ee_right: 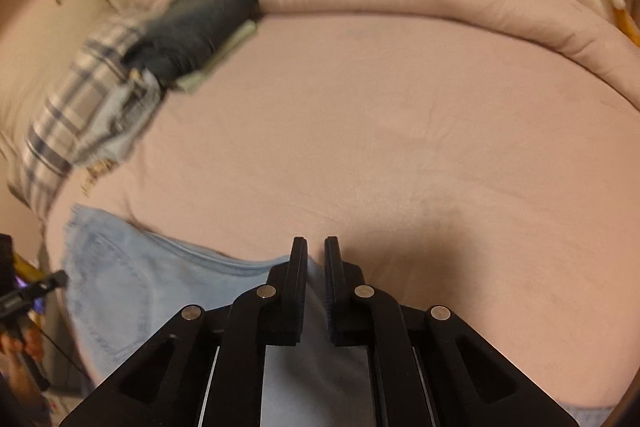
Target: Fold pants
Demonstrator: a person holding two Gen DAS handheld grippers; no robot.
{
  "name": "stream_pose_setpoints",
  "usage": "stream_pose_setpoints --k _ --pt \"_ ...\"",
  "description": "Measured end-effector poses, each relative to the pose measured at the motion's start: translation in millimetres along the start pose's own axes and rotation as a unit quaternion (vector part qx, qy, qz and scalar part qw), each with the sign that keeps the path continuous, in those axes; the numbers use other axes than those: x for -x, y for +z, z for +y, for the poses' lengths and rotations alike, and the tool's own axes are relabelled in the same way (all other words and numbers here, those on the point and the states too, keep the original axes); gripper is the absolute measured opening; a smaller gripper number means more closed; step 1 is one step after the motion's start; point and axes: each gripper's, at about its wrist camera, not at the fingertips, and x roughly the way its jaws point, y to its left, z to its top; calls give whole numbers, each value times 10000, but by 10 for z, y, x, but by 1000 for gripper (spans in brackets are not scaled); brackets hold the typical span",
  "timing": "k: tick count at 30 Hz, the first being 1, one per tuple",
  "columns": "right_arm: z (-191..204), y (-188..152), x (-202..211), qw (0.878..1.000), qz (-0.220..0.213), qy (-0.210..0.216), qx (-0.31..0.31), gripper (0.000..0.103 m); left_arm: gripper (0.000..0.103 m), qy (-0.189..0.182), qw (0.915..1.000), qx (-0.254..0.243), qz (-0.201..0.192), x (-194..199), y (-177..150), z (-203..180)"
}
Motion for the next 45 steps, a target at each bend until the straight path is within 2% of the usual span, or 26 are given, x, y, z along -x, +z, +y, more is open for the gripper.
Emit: stream_pose_setpoints --k 2,5,10,14,18,20,23,25,26,28,29,31,33,35,38,40,43,45 --pt "17 -68 150 9998 -180 -4 -74 7 41 -158 9998 -57 -76 85 58 -38" --pt "53 -206 308 9994 -296 34 -154 8 41 -337 9975 -619 -106 107 64 -344" --pt "272 -507 365 9999 -129 -83 14 9 42 -822 9860 -1417 318 -169 -46 -887" --pt "499 -776 340 9995 77 -97 301 9 42 -712 9730 -2035 826 -483 -225 -1191" --pt "746 -1021 239 9972 391 -81 627 9 41 -201 9637 -2537 810 -692 -321 -1262" --pt "826 -1163 185 9961 527 22 712 9 37 -105 9658 -2429 904 -841 -311 -1149" --pt "867 -1379 35 9942 818 113 685 9 18 56 9697 -2293 841 -950 -275 -1065" --pt "884 -1403 89 9952 661 137 710 9 18 15 9738 -2104 856 -926 -229 -1038" --pt "853 -1384 115 9952 720 252 616 9 21 2 9749 -2058 853 -909 -227 -1048" --pt "714 -1324 202 9959 681 491 350 9 35 -59 9758 -2019 839 -840 -255 -1083" --pt "624 -1289 261 9969 579 474 233 9 51 -112 9750 -2071 801 -778 -308 -1141" --pt "398 -1206 373 9994 285 169 3 9 64 -129 9725 -2216 703 -723 -390 -1252" --pt "71 -1046 432 9990 -3 -200 -405 10 65 -115 9687 -2381 697 -729 -474 -1357" --pt "-146 -906 403 9974 -136 -347 -621 10 65 128 9645 -2532 734 -816 -565 -1408" --pt "-360 -698 192 9960 -123 -449 -760 10 65 426 9566 -2772 795 -966 -649 -1451" --pt "-485 -590 -44 9923 -3 -800 -940 10 65 532 9536 -2857 790 -976 -657 -1435" --pt "-637 -487 -86 9884 -308 -641 -1343 10 65 734 9517 -2860 843 -953 -646 -1501" --pt "-671 -503 0 9850 -460 -513 -1582 10 65 615 9543 -2804 832 -880 -651 -1553"
